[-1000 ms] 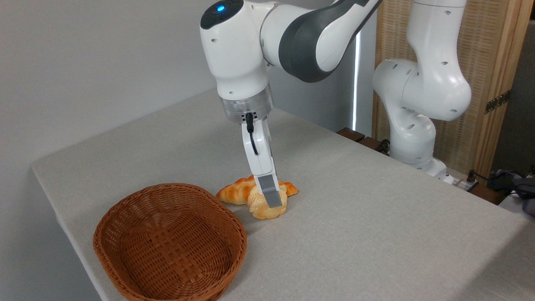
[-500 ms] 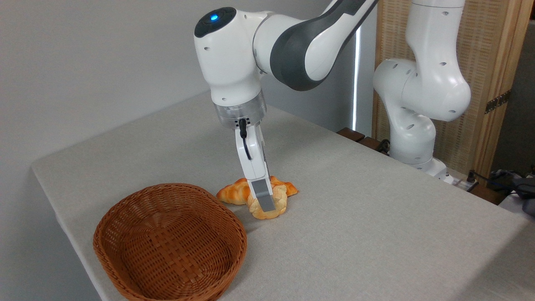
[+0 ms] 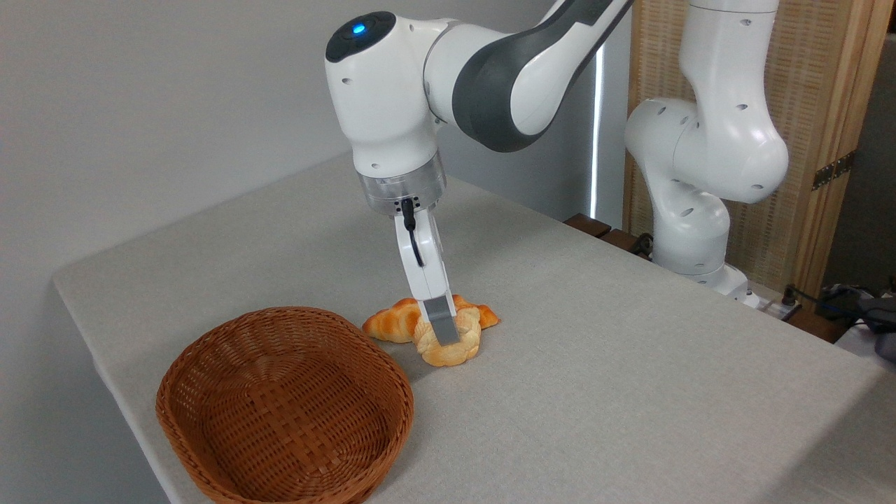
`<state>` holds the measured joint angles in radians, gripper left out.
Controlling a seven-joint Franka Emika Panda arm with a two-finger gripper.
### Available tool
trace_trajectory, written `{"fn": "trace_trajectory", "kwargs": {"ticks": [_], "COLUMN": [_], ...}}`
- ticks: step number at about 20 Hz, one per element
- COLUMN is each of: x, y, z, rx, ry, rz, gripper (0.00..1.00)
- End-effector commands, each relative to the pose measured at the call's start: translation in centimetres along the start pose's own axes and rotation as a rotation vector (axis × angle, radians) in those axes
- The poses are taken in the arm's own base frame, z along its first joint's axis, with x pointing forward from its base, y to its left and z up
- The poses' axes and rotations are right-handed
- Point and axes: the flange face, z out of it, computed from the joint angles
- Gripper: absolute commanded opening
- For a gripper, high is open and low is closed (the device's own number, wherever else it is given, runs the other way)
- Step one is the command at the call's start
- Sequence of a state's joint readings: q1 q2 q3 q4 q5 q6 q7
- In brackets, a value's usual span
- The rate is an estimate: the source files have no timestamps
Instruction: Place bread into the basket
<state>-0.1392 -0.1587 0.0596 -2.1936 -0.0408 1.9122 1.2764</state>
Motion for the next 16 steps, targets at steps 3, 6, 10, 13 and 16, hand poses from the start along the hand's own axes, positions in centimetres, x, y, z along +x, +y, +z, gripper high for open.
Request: {"fn": "trace_trajectory", "kwargs": {"ticks": [3, 6, 10, 13, 16], "x": [-0.1, -1.1, -1.2, -1.2, -1.7], "y": [0.5, 0.9, 1.0, 1.0, 1.0], "z": [-0.6, -1.8, -1.9, -1.9, -2.1], "rx": [0.011, 0.007, 0.004, 0.004, -0.001], "ry": [0.017, 0.022, 0.02, 0.02, 0.022], "rz": [-0.021, -0.037, -0.038, -0.038, -0.049], "gripper": [0.41, 0.41, 0.36, 0.33, 0.28]}}
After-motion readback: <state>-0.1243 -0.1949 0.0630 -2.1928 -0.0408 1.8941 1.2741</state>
